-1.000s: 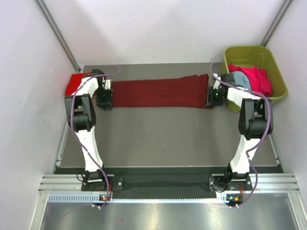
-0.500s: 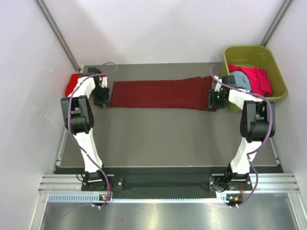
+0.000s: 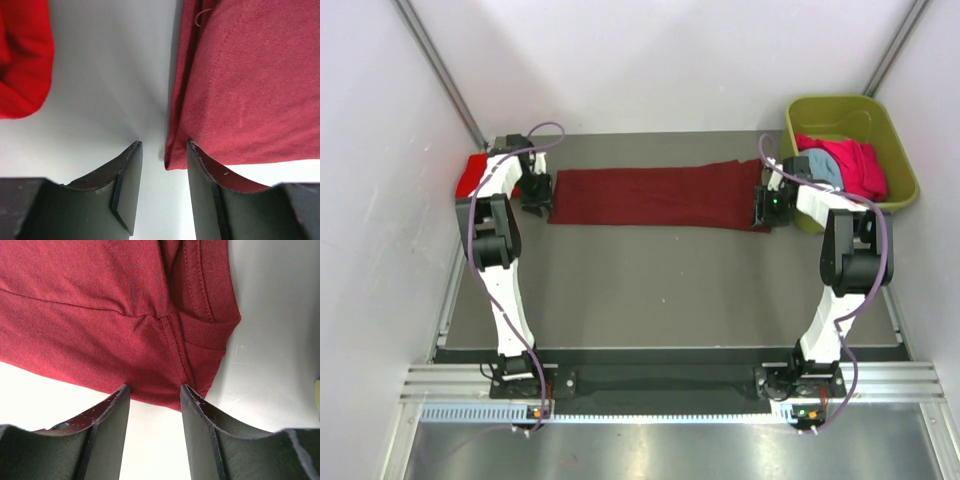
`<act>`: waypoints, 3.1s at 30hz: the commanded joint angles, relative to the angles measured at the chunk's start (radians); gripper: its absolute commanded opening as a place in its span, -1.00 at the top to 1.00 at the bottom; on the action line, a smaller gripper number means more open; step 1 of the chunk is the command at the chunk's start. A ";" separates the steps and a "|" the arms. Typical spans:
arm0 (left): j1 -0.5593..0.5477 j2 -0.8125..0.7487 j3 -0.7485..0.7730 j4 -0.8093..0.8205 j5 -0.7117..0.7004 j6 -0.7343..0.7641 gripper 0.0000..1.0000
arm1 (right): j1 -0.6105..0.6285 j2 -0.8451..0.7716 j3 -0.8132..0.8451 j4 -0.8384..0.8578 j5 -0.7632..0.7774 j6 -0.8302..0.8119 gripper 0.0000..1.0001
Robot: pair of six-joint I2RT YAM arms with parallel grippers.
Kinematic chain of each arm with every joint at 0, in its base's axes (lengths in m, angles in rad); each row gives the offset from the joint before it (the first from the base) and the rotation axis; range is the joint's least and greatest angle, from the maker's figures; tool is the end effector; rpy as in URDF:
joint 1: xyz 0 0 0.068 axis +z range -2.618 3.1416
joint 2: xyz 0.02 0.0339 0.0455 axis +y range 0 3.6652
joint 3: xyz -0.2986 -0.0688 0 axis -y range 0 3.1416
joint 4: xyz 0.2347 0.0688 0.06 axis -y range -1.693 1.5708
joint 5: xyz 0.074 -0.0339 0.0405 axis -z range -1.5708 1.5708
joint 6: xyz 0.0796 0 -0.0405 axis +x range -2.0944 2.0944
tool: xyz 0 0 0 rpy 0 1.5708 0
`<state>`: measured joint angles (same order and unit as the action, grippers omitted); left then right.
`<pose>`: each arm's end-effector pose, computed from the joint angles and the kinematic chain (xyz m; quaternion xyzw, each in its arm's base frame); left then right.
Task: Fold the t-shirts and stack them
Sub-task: Fold the tshirt
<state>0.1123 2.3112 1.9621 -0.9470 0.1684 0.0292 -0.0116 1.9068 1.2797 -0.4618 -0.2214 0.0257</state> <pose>0.5022 0.0432 0.1633 -0.0295 0.9867 -0.0735 0.1420 0.4142 0.0127 0.1719 -0.0084 0.9655 0.1090 0.2364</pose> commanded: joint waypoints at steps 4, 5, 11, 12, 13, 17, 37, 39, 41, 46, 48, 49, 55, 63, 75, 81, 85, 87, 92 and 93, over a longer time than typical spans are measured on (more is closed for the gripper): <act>0.001 -0.044 -0.037 -0.007 0.059 -0.011 0.09 | -0.021 0.026 0.053 0.000 0.030 -0.017 0.07; 0.001 -0.045 -0.046 -0.007 0.063 -0.012 0.09 | -0.019 0.029 0.059 0.000 0.030 -0.017 0.07; -0.002 -0.033 -0.071 -0.021 0.108 -0.011 0.47 | -0.008 0.052 0.084 0.003 0.037 -0.010 0.08; 0.000 -0.032 -0.075 -0.022 0.112 -0.011 0.70 | -0.007 0.052 0.086 0.005 0.045 -0.009 0.08; -0.002 -0.032 -0.080 -0.025 0.123 -0.009 0.88 | -0.005 0.058 0.086 0.006 0.050 -0.007 0.08; 0.001 -0.071 -0.132 -0.036 0.117 -0.012 1.00 | -0.001 0.069 0.093 0.008 0.054 -0.004 0.14; -0.039 -0.516 -0.632 -0.067 0.161 -0.028 1.00 | 0.059 0.290 0.426 0.034 0.037 0.025 0.14; -0.052 -0.564 -0.690 -0.070 0.160 -0.028 1.00 | 0.074 0.337 0.498 0.040 0.037 0.026 0.14; -0.075 -0.610 -0.738 -0.070 0.155 -0.028 1.00 | 0.084 0.365 0.556 0.051 0.036 0.036 0.15; -0.135 -0.687 -0.787 -0.072 0.126 -0.026 1.00 | 0.101 0.440 0.670 0.060 0.007 0.089 0.14; -0.145 -0.694 -0.783 -0.076 0.128 -0.025 1.00 | 0.110 0.465 0.699 0.063 0.008 0.091 0.14; -0.155 -0.694 -0.776 -0.082 0.131 -0.023 1.00 | 0.113 0.474 0.733 0.058 0.008 0.089 0.14; -0.238 -0.691 -0.761 -0.099 0.168 -0.017 1.00 | 0.111 0.477 0.738 0.057 0.013 0.089 0.14; -0.390 -0.704 -0.752 -0.108 0.201 -0.014 1.00 | 0.113 0.471 0.730 0.071 0.025 0.089 0.14; -0.497 -0.737 -0.749 -0.108 0.278 -0.015 1.00 | 0.116 0.498 0.788 0.081 0.040 0.089 0.13; -0.575 -0.727 -0.752 -0.104 0.319 -0.018 1.00 | 0.114 0.523 0.843 0.092 0.045 0.089 0.13; -0.599 -0.730 -0.776 -0.088 0.348 -0.055 1.00 | 0.114 0.518 0.836 0.094 0.044 0.091 0.13; -0.602 -0.730 -0.789 -0.079 0.353 -0.060 1.00 | 0.116 0.497 0.814 0.089 0.037 0.088 0.12; -0.654 -0.731 -0.819 -0.055 0.382 -0.071 1.00 | 0.113 0.393 0.721 0.081 0.040 0.095 0.00; -0.678 -0.730 -0.818 -0.052 0.388 -0.072 1.00 | 0.113 0.346 0.704 0.080 0.040 0.100 -0.01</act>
<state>-0.5148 1.6146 1.1500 -1.0142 0.4965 -0.0296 0.0898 2.3993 2.0148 -0.3981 -0.1837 0.1101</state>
